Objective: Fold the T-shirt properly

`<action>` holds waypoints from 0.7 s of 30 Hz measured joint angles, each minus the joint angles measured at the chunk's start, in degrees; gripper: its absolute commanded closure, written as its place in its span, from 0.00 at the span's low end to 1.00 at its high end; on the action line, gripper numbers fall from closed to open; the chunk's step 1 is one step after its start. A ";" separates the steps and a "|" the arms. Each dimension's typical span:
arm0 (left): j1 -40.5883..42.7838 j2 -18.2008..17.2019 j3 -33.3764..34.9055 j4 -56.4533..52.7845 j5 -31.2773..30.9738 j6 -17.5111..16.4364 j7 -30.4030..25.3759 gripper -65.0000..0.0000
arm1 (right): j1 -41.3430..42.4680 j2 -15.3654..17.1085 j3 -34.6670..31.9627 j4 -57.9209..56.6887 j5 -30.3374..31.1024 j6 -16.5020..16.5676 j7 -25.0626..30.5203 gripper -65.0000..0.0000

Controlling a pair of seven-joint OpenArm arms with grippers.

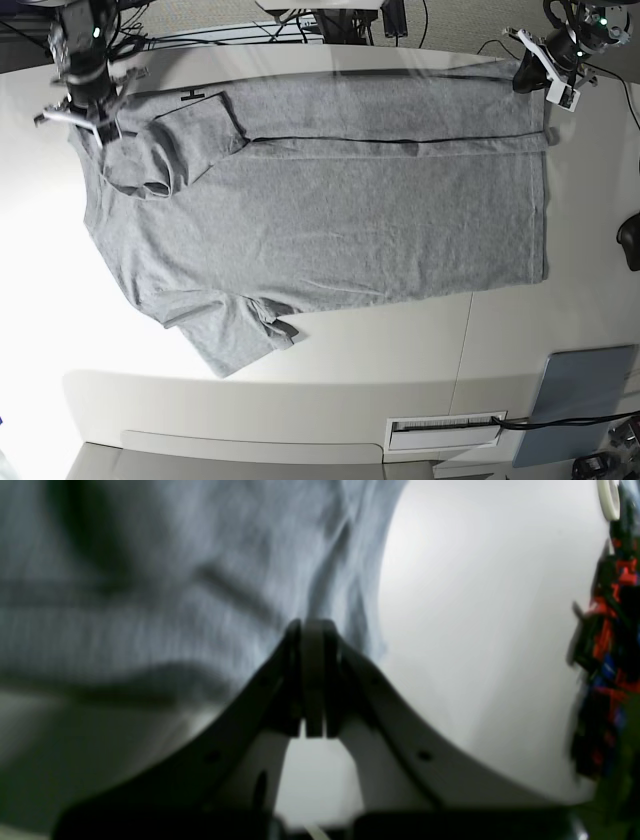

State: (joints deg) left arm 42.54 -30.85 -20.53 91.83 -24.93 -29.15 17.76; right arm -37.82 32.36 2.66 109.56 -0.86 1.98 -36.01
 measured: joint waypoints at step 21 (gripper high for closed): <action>-0.02 0.02 -0.13 0.20 4.79 -0.87 -1.49 1.00 | -3.39 0.70 0.79 -10.54 1.66 2.08 5.31 1.00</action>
State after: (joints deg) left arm 42.52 -30.83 -20.67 92.03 -20.14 -30.02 16.27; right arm -41.21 33.06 3.44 99.02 0.80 4.05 -30.70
